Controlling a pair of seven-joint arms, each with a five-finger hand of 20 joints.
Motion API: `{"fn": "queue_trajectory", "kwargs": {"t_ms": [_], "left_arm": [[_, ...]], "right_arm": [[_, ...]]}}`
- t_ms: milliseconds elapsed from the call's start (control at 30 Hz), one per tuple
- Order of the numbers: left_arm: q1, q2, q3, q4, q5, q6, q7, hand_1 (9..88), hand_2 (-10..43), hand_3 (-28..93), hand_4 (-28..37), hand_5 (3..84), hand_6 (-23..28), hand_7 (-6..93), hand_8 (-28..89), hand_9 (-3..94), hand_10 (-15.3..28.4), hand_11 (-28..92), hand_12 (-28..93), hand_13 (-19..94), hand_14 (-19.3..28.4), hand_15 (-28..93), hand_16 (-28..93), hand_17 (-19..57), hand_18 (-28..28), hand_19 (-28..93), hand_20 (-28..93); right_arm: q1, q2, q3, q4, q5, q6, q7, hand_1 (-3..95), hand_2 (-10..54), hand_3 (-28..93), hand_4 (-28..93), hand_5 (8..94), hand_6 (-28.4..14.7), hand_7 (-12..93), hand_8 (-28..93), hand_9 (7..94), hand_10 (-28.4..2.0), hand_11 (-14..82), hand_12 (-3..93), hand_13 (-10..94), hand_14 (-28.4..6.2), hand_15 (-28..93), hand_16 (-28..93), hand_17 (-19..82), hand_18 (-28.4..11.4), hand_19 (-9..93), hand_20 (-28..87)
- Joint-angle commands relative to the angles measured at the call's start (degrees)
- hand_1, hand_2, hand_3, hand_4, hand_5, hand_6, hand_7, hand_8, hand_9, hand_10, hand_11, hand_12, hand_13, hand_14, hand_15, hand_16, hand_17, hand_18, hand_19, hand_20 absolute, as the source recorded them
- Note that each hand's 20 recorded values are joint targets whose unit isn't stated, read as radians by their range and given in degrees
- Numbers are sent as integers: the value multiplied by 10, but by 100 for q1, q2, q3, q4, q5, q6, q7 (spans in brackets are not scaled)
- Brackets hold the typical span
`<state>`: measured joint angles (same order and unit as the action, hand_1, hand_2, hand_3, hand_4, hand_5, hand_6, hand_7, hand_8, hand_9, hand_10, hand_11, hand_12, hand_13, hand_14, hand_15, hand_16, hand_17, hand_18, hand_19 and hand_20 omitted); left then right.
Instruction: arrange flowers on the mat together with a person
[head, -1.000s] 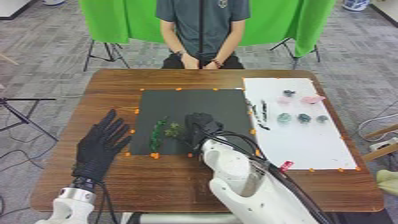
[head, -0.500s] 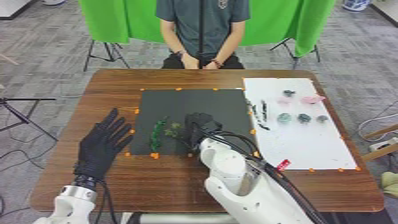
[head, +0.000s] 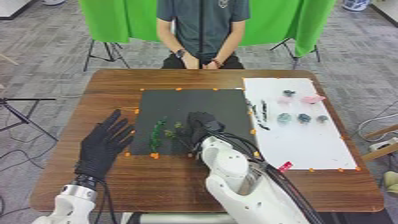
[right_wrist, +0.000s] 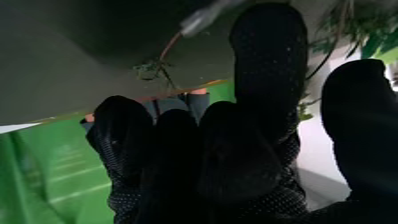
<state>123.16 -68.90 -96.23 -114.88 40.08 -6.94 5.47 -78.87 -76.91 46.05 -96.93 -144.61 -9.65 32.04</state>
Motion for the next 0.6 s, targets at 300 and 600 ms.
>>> {"fn": "queue_trajectory", "kwargs": {"t_ms": [300,600], "left_arm": [[296,-104,-48,-80,12,29,62,222,-1,697,-283,286,17,152,-87,250,111,110,163,215,143,130,44,-126,226,406,69],[424,-153,-202,-180,2,113,148,224,-9,708,-283,287,20,142,-84,246,111,102,159,211,139,118,42,-123,222,400,66]], "right_arm": [[-203,333,585,-892,619,491,-118,204,67,708,-207,787,-8,319,-113,823,-117,498,356,721,-121,790,270,327,-232,872,386],[-860,1280,2040,-1937,3328,1132,-1285,217,87,772,-199,636,-41,288,-118,639,-161,389,295,533,-146,694,201,204,-217,729,382]]}}
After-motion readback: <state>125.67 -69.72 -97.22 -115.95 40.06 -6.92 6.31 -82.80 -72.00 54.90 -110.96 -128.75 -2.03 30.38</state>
